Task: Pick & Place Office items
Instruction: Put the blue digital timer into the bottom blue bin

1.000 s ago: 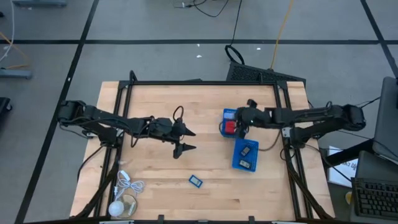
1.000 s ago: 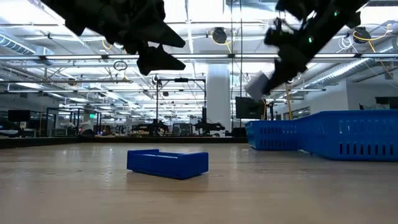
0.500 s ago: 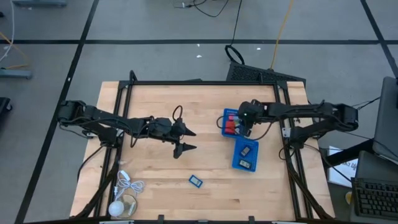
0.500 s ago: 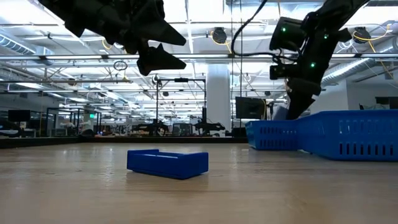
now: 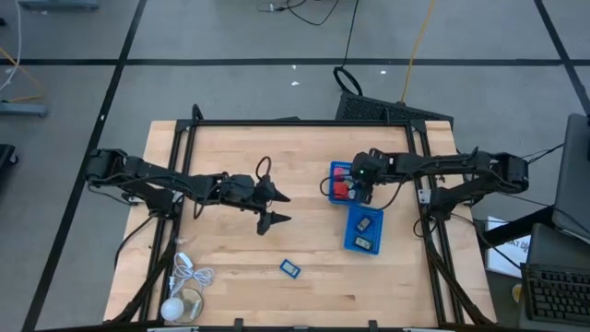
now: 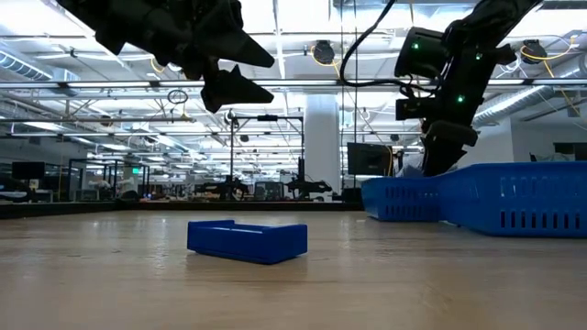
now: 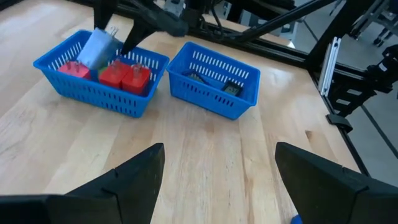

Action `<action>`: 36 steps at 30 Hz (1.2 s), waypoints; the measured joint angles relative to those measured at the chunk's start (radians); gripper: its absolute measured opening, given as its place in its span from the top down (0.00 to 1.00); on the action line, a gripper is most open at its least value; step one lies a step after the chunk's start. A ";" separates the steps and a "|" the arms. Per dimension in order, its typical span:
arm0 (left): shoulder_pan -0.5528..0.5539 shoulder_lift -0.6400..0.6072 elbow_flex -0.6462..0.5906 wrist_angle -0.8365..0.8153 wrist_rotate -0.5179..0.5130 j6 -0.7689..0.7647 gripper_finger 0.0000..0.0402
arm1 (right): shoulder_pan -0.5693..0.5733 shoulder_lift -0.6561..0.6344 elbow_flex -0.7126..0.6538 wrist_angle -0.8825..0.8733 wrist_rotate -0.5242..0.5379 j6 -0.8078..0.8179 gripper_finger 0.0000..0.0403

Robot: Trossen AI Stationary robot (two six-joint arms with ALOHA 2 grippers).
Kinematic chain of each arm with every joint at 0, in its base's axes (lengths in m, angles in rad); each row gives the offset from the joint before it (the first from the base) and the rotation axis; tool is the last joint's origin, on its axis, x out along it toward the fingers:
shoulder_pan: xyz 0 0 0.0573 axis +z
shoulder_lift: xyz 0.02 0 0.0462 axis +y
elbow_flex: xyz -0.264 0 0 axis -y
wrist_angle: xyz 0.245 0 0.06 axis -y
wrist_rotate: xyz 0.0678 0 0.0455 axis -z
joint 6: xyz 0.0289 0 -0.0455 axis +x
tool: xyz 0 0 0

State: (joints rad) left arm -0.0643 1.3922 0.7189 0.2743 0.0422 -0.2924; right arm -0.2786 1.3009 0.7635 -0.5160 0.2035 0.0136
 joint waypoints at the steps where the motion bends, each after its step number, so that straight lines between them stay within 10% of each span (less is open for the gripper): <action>1: 0.000 0.000 0.000 -0.007 0.000 -0.002 0.23 | 0.001 -0.003 0.000 -0.001 0.000 0.001 0.40; 18: -0.072 0.021 0.000 -0.141 0.088 0.046 0.23 | 0.023 -0.212 -0.002 0.224 -0.137 0.169 0.32; 36: -0.322 0.362 0.001 0.226 0.120 0.318 0.23 | 0.236 -0.217 -0.042 0.735 -0.180 0.123 0.32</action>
State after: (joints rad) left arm -0.3867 1.7545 0.7200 0.5007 0.1622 0.0252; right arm -0.0429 1.0840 0.7218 0.2185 0.0231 0.1370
